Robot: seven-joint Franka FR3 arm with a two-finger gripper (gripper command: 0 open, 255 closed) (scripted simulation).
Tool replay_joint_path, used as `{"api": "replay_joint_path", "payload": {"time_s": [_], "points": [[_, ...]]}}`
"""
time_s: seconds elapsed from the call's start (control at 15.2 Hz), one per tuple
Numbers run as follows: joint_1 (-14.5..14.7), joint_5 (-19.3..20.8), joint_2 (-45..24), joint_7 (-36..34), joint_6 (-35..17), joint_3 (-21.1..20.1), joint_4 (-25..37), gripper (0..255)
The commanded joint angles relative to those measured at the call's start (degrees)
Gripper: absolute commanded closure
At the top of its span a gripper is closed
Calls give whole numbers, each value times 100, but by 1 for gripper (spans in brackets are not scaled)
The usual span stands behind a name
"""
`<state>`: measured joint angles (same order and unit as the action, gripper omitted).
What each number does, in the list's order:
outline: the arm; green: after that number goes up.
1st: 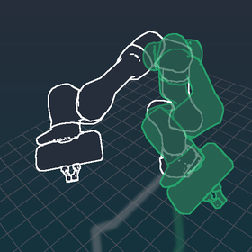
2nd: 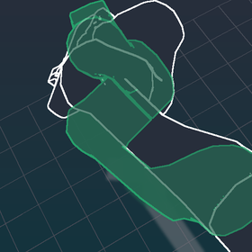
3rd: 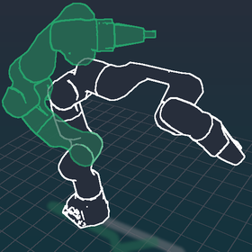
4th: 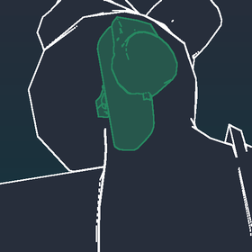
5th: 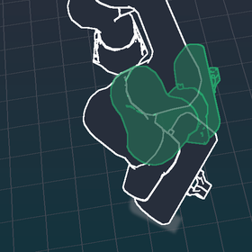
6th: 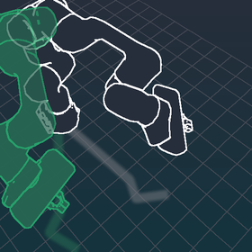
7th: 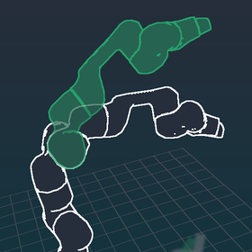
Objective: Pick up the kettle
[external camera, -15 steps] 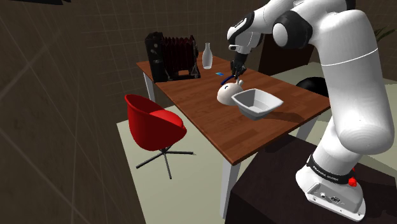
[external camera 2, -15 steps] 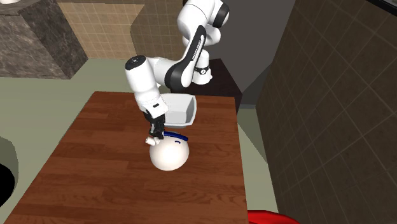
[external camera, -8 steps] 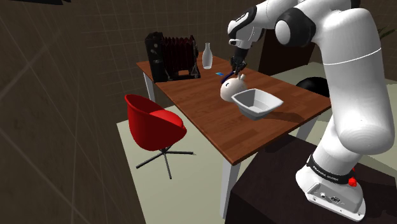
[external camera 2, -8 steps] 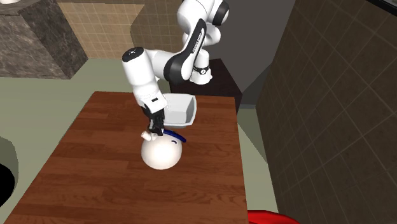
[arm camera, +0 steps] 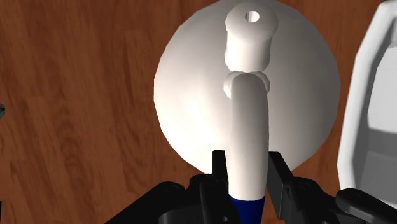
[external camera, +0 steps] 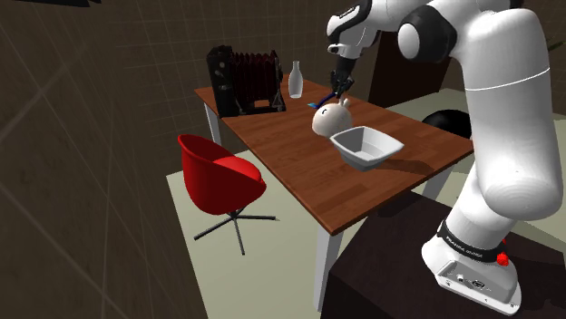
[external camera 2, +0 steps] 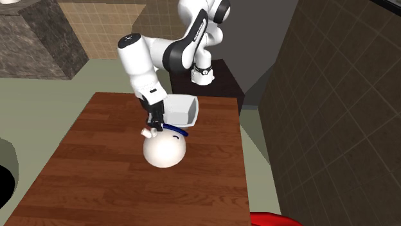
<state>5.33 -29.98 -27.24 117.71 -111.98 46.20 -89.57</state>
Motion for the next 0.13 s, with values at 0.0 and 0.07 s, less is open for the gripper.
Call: {"api": "replay_joint_path", "payload": {"time_s": [0.0,0.07], "points": [[3,31,30,-34,79,18,70,255],[4,31,30,-35,79,18,69,255]]}}
